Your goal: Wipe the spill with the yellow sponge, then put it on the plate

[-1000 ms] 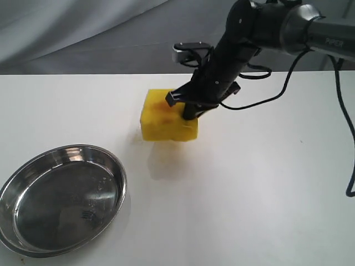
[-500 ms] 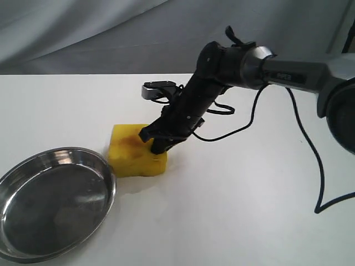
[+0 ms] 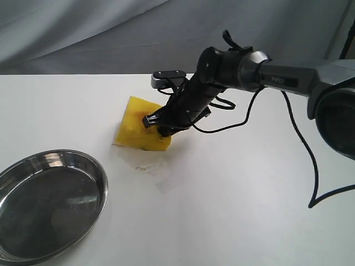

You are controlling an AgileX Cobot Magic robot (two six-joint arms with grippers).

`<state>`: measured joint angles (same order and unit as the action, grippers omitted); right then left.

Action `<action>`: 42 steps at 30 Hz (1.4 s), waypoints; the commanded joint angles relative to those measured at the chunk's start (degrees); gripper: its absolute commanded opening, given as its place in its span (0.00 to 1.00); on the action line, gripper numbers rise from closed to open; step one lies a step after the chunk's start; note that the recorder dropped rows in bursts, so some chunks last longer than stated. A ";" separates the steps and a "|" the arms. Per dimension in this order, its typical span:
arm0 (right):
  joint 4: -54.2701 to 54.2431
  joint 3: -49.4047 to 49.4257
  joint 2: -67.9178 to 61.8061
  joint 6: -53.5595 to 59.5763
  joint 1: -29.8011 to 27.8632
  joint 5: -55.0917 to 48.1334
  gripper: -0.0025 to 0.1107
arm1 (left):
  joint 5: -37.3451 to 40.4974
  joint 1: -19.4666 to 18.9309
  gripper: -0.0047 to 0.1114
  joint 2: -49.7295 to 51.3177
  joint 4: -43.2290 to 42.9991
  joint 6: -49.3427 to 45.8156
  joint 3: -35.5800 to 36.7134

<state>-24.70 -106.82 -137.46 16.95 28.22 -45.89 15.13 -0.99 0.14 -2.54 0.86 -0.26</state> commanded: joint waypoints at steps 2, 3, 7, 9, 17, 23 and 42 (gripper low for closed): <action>17.23 0.06 -3.62 -4.06 -0.40 -6.73 0.02 | 0.08 0.33 0.04 -0.14 -0.24 0.27 0.26; 18.93 0.06 -4.03 -4.35 -0.40 -7.42 0.02 | 0.08 0.33 0.04 -0.14 -0.24 0.27 0.26; 20.71 0.06 -4.77 -4.99 -0.40 -7.57 0.02 | 0.08 0.33 0.04 -0.14 -0.24 0.27 0.26; 20.42 0.06 -4.62 -4.99 -0.40 -7.47 0.02 | 0.08 0.33 0.04 -0.14 -0.24 0.27 0.26; 19.71 0.06 -0.60 -4.89 -0.40 -13.16 0.02 | 0.08 0.33 0.04 -0.14 -0.24 0.27 0.26; 19.68 0.06 3.86 -4.89 -0.40 -16.60 0.02 | 0.08 0.33 0.04 -0.14 -0.24 0.27 0.26; 14.96 0.06 7.33 -5.00 -0.40 -18.42 0.51 | 0.08 0.33 0.04 -0.14 -0.24 0.27 0.26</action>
<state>-10.05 -107.06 -131.15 11.87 28.04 -63.47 15.13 -0.99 0.14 -2.54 0.86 -0.26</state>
